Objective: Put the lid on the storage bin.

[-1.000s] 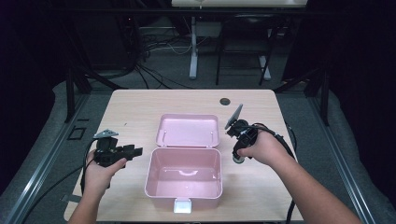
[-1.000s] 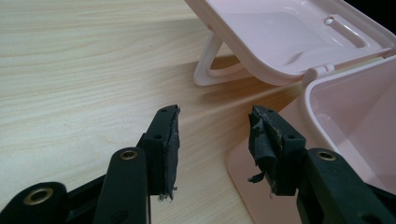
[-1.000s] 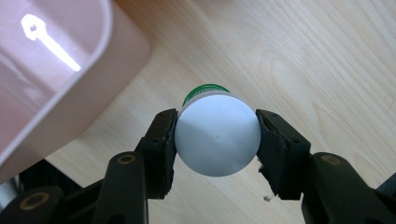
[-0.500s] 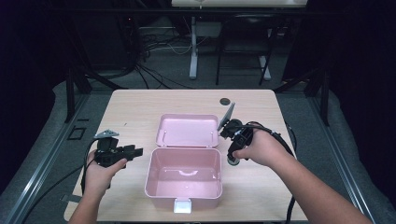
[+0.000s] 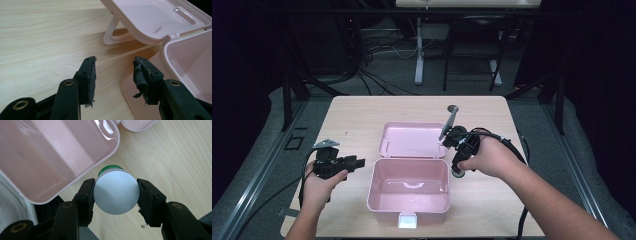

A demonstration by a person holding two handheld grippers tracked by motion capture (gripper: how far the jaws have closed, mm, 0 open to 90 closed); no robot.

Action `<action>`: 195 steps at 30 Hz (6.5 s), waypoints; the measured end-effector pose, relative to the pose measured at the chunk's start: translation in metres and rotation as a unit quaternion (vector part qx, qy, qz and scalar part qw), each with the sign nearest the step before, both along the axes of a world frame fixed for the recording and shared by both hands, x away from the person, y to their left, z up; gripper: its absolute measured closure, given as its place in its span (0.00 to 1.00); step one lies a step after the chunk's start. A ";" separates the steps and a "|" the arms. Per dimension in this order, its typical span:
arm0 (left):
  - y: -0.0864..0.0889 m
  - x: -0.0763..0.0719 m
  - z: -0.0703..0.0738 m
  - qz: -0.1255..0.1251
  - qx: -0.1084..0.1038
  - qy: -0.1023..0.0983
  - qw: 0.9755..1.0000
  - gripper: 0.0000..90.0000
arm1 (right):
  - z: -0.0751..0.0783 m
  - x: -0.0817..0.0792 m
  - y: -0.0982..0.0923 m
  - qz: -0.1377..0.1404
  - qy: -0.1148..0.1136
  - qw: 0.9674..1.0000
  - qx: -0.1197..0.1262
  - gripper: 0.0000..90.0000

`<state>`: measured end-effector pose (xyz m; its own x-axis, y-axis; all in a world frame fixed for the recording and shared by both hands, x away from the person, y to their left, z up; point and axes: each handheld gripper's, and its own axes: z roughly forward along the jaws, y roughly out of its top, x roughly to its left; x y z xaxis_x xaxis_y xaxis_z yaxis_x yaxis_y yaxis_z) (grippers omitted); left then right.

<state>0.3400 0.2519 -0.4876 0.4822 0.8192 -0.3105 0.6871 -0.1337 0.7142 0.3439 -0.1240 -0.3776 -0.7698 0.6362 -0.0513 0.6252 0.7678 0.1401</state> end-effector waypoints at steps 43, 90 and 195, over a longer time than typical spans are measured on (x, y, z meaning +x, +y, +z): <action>0.003 0.001 -0.002 0.001 -0.006 0.004 1.000 0.59 | -0.012 -0.018 0.067 0.158 0.017 0.987 -0.022 0.56; 0.004 0.004 -0.006 0.006 -0.006 0.010 1.000 0.59 | -0.082 -0.015 0.077 0.220 0.043 0.973 -0.052 0.56; 0.000 0.001 -0.002 -0.008 -0.009 0.009 1.000 0.59 | -0.088 -0.018 0.076 0.266 -0.002 0.963 -0.050 0.55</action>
